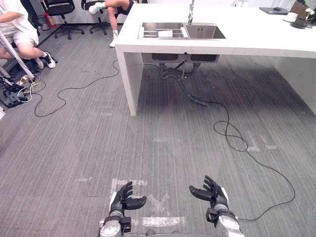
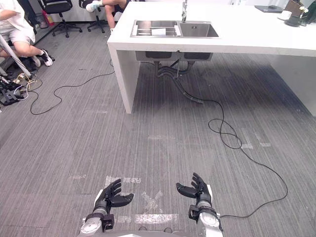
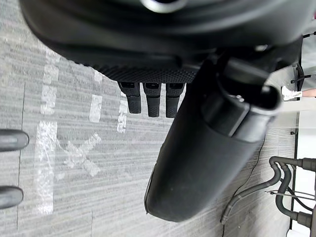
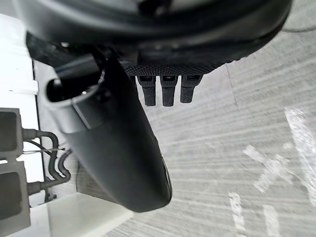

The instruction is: Walk over to the sink, pick up the cup, carry it to the dishwasher, place the cup inside the dishwasher, then close the dishwasher door

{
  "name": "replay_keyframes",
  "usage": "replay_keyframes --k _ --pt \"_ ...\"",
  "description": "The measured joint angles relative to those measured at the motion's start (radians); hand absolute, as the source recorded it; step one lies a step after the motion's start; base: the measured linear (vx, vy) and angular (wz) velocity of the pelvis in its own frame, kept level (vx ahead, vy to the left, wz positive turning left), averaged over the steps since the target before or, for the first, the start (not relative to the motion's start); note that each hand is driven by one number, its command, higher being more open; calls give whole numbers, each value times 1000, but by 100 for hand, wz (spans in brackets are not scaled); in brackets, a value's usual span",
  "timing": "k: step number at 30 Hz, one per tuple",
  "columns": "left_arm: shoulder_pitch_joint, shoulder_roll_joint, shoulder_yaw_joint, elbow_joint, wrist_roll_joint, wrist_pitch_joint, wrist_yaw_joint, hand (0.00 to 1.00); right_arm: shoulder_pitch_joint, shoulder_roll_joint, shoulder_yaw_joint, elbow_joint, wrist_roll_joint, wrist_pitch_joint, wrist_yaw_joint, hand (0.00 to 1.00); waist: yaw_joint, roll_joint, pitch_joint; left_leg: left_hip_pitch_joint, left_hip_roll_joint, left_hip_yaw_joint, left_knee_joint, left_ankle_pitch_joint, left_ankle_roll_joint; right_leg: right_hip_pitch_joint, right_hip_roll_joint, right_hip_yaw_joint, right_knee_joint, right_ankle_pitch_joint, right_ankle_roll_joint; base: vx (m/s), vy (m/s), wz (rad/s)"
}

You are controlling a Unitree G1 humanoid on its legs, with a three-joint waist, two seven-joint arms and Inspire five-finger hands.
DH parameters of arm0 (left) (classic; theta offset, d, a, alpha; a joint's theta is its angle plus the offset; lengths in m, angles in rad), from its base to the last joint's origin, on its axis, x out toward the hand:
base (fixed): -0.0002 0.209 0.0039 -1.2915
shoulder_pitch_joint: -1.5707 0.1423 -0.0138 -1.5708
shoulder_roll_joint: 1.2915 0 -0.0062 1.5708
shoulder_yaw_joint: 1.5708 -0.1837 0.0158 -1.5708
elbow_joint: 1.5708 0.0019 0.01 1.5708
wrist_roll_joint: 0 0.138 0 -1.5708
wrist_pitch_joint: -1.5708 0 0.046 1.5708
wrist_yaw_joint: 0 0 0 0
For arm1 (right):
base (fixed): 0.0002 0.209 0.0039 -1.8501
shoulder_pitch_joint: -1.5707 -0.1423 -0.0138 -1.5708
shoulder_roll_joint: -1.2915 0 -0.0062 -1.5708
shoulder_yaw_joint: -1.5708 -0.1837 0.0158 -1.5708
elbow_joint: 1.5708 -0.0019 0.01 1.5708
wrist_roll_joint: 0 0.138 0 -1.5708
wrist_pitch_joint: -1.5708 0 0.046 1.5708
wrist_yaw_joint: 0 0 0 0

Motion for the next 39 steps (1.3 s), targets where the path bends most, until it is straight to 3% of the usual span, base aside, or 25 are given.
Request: replay_keyframes --k 17,39 --pt "12 20 99 29 0 4 -2 90 14 -27 -57 64 14 5 29 90 -2 5 -21 1 0 10 0 -2 -3 -1 0 8 -2 0 0 0 0 0" --pt "31 7 100 97 -1 6 -3 90 8 -27 -94 136 51 10 29 90 2 14 -23 -12 2 30 4 -17 -10 -20 3 30 0 0 0 3 1 -2"
